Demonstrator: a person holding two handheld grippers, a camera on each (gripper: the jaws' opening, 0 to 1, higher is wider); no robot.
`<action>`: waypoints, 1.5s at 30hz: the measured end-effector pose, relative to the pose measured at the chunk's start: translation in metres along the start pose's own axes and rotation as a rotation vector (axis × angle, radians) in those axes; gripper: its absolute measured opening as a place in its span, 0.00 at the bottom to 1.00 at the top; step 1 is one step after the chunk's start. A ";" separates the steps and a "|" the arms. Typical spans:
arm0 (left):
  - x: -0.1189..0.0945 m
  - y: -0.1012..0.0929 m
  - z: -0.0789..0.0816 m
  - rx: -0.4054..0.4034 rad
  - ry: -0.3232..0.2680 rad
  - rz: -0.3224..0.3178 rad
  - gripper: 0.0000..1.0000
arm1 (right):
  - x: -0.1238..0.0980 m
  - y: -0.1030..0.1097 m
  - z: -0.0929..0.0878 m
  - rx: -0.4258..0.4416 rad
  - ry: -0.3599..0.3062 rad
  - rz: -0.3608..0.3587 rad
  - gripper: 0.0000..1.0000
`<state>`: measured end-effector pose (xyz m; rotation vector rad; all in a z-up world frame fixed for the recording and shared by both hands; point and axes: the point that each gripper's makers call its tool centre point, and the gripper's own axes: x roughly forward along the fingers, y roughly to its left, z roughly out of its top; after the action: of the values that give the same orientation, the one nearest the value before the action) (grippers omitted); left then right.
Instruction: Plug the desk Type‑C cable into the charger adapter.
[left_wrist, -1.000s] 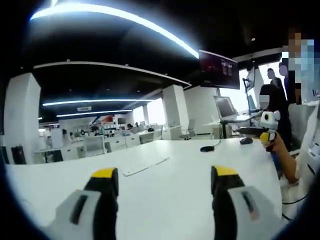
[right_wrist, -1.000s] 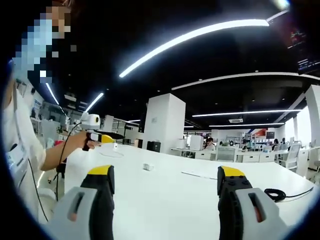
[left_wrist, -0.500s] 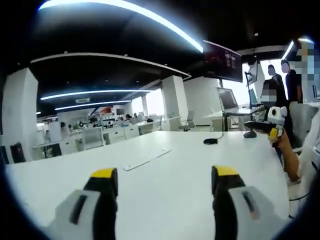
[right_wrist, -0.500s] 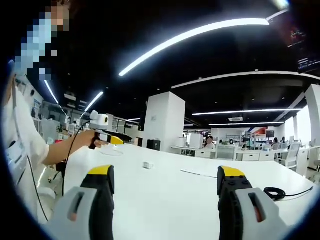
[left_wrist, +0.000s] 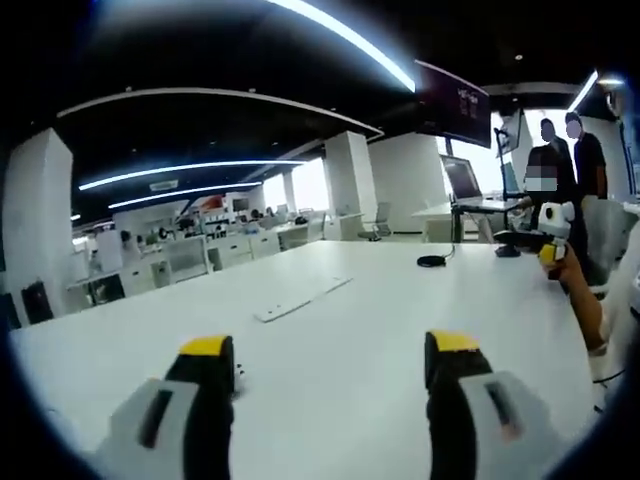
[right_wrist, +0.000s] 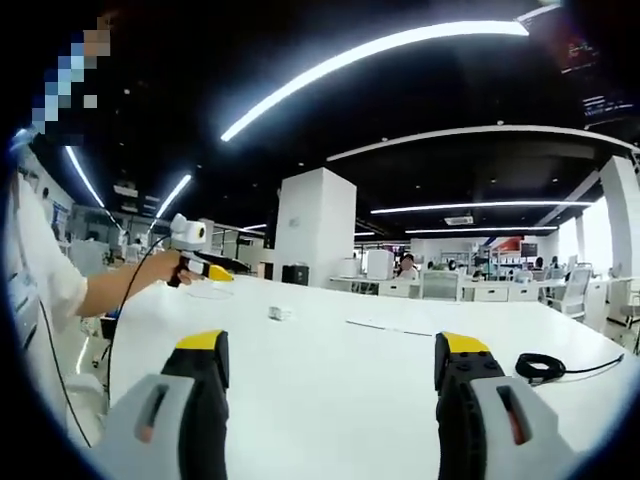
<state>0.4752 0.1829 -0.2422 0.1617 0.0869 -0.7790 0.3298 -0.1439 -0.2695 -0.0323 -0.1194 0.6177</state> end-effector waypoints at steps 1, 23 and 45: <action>0.002 0.004 -0.001 0.003 0.008 0.004 0.79 | 0.000 0.000 0.000 0.000 0.002 -0.003 0.86; 0.037 0.047 -0.048 -0.034 0.063 -0.098 0.80 | 0.000 -0.006 -0.007 0.013 0.013 -0.008 0.87; 0.062 0.081 -0.081 -0.007 0.125 -0.107 0.75 | -0.002 0.003 0.000 -0.027 0.011 0.006 0.86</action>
<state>0.5747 0.2108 -0.3209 0.2001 0.2178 -0.8753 0.3264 -0.1428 -0.2703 -0.0621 -0.1174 0.6219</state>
